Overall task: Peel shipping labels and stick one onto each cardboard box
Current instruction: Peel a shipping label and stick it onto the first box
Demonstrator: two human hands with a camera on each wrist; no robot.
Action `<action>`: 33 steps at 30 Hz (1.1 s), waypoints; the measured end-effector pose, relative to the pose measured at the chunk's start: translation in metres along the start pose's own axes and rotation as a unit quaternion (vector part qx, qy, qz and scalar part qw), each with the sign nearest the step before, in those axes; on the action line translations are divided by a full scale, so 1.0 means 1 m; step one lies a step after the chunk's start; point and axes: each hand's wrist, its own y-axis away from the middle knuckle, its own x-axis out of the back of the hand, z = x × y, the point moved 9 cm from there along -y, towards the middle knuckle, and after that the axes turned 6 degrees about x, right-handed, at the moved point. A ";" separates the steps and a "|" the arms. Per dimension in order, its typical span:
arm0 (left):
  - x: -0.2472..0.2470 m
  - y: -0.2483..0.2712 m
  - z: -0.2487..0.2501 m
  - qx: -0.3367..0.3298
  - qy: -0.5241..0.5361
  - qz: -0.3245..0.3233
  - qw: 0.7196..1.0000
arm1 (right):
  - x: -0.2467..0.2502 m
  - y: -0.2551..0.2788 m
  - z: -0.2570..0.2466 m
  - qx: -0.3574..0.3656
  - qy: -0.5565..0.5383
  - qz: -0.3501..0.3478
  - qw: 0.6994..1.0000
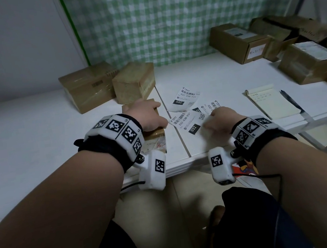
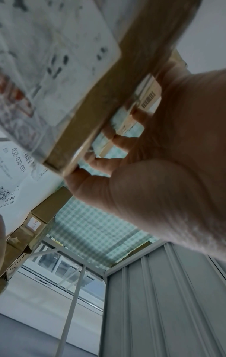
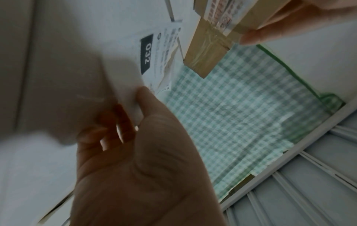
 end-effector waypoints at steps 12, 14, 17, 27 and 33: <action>0.022 0.013 0.008 -0.040 0.105 0.057 0.992 | 0.024 0.026 -0.011 0.005 -0.552 -0.001 0.834; 0.027 0.017 0.012 -0.067 0.214 0.053 0.973 | 0.029 0.031 -0.021 0.024 -0.609 -0.003 0.793; 0.021 0.022 0.018 -0.088 0.400 -0.023 0.912 | 0.035 0.041 -0.046 0.077 -0.661 -0.015 0.747; 0.040 0.027 -0.022 -0.100 0.548 0.064 0.828 | 0.010 0.054 -0.102 0.154 -0.585 -0.050 0.795; 0.032 0.020 -0.052 -0.080 0.547 0.099 0.827 | -0.008 0.052 -0.110 0.163 -0.553 -0.061 0.815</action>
